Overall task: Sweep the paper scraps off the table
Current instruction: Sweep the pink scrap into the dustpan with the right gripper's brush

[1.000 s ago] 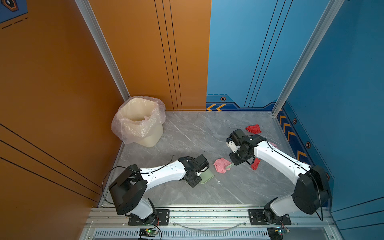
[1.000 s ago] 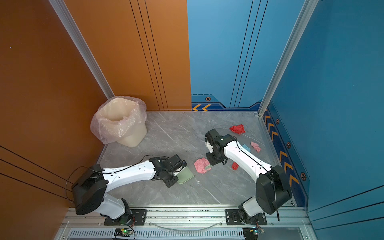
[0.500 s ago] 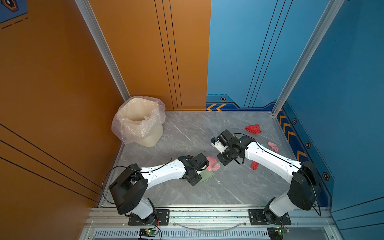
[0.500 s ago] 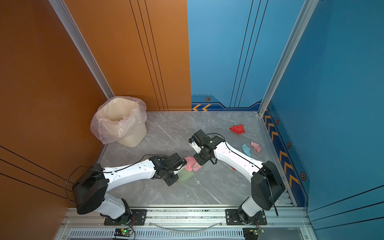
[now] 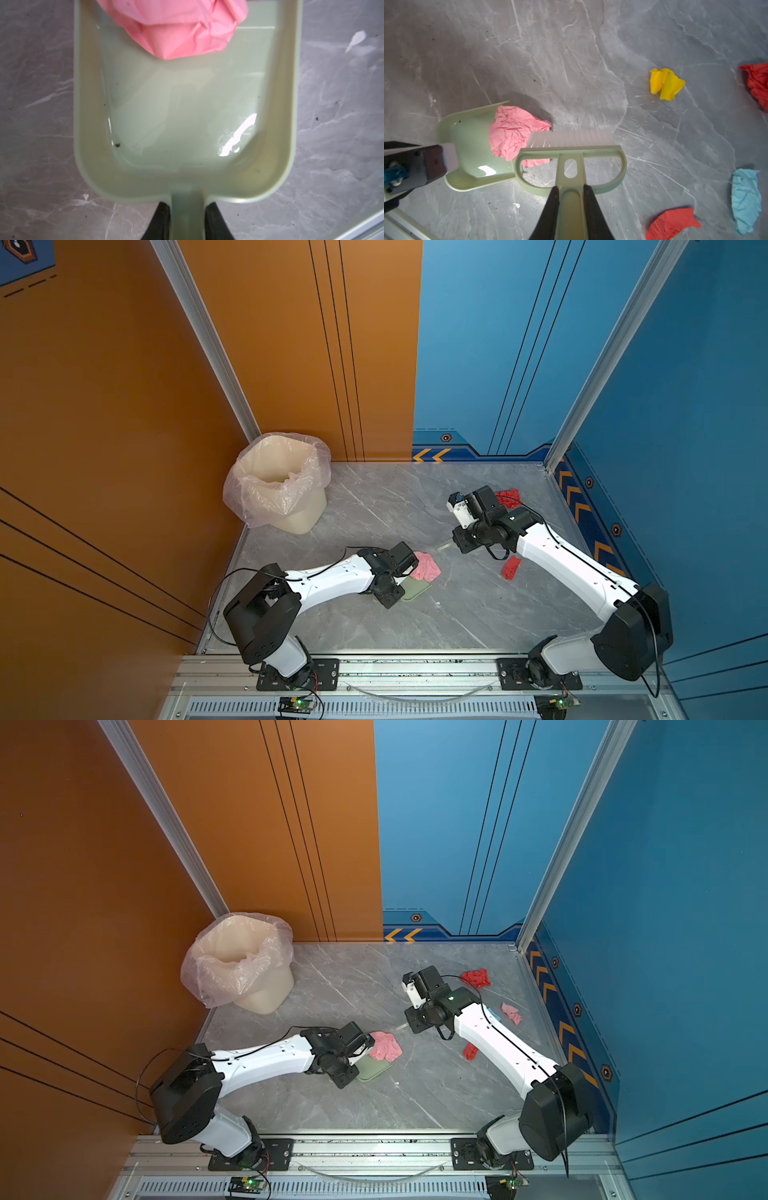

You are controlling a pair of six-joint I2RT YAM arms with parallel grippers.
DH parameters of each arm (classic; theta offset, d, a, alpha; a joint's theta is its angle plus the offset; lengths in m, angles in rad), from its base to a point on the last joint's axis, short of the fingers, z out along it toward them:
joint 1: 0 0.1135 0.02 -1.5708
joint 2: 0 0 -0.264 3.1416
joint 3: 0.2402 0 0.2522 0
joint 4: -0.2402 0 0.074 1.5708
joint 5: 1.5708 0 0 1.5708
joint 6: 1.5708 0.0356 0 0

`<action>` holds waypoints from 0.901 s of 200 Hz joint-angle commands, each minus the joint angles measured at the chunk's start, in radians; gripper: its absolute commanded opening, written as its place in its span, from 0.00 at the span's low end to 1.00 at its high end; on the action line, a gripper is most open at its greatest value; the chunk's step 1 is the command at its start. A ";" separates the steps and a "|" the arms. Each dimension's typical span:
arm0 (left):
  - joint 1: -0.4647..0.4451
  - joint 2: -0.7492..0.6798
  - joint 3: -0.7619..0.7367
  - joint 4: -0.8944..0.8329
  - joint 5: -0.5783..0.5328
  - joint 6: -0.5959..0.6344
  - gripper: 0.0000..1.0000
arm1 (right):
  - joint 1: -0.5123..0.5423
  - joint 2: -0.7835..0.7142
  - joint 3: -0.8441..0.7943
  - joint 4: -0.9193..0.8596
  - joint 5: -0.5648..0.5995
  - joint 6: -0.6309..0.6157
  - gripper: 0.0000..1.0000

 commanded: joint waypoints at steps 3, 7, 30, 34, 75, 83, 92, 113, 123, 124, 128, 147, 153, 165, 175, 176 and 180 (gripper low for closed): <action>0.013 0.018 0.020 -0.006 0.023 -0.013 0.00 | -0.010 0.051 -0.006 0.056 0.144 0.190 0.00; 0.013 0.020 0.021 -0.006 0.023 -0.016 0.00 | -0.009 0.059 -0.009 0.063 0.151 0.210 0.00; 0.013 0.022 0.024 -0.006 0.028 -0.028 0.00 | 0.000 0.119 -0.015 0.087 0.152 0.278 0.00; 0.013 0.022 0.024 -0.006 0.028 -0.031 0.00 | 0.001 0.129 -0.010 0.084 0.148 0.280 0.00; 0.017 0.022 0.020 -0.006 0.021 -0.049 0.00 | 0.049 0.190 0.023 0.023 0.079 0.249 0.00; 0.016 0.023 0.020 -0.006 0.023 -0.052 0.00 | 0.059 0.190 0.020 0.019 0.056 0.240 0.00; 0.019 0.026 0.021 -0.006 0.028 -0.060 0.00 | 0.068 0.190 0.013 0.020 0.008 0.225 0.00; 0.021 0.032 0.023 -0.006 0.035 -0.068 0.00 | 0.080 0.182 -0.015 0.030 -0.080 0.217 0.00; 0.021 0.035 0.023 -0.006 0.034 -0.071 0.00 | 0.086 0.173 -0.033 0.047 -0.128 0.207 0.00; 0.021 0.035 0.023 -0.006 0.033 -0.071 0.00 | 0.086 0.171 -0.034 0.047 -0.132 0.206 0.00; 0.022 0.036 0.023 -0.006 0.033 -0.074 0.00 | 0.092 0.168 -0.039 0.052 -0.151 0.202 0.00; 0.021 0.036 0.024 -0.005 0.035 -0.075 0.00 | 0.109 0.156 -0.048 0.053 -0.213 0.189 0.00; 0.021 0.036 0.025 -0.006 0.037 -0.076 0.00 | 0.115 0.155 -0.047 0.050 -0.228 0.183 0.00; 0.021 0.034 0.026 -0.006 0.039 -0.076 0.00 | 0.129 0.152 -0.044 0.040 -0.250 0.170 0.00; 0.022 0.034 0.026 -0.005 0.039 -0.077 0.00 | 0.135 0.152 -0.040 0.028 -0.278 0.158 0.00; 0.022 0.034 0.026 -0.004 0.040 -0.077 0.00 | 0.136 0.152 -0.040 0.027 -0.280 0.158 0.00; 0.025 0.032 0.026 -0.003 0.040 -0.078 0.00 | 0.138 0.151 -0.039 0.027 -0.291 0.156 0.00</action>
